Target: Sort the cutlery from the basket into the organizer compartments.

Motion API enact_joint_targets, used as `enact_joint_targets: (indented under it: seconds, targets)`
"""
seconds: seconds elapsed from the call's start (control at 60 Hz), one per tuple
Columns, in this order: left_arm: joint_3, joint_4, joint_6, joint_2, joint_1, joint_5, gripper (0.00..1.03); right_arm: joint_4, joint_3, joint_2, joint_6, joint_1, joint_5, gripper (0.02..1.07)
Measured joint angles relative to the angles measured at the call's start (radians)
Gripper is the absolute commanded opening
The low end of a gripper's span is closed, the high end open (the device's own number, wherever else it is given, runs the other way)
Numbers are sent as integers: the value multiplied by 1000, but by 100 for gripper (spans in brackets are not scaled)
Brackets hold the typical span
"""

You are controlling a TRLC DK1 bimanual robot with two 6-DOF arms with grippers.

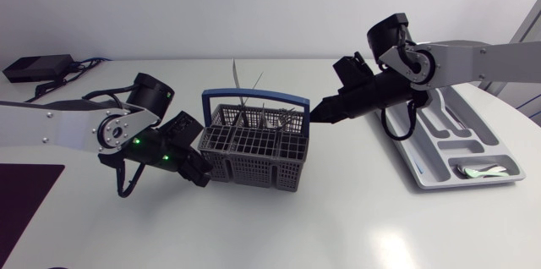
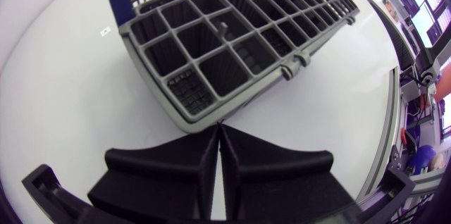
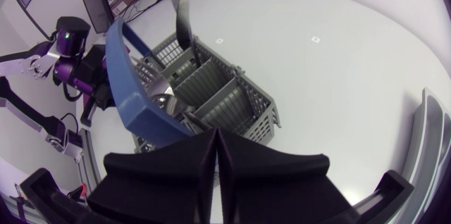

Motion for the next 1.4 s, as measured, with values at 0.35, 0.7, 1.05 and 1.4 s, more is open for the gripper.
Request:
enact_joint_targets:
  seconds: [0.35, 0.7, 1.05, 1.4]
  targets:
    - [68, 14, 4, 76, 68, 3, 5, -73, -109, -171, -4, 28, -13, 7]
    - [48, 19, 48, 16, 154, 15, 5, 9, 32, 93, 2, -80, -14, 8]
    - [36, 19, 64, 25, 144, 16, 5, -19, 275, 299, 54, -77, -28, 7]
    - [83, 18, 63, 113, 114, 15, 5, -85, 269, 307, 52, -46, -88, 8]
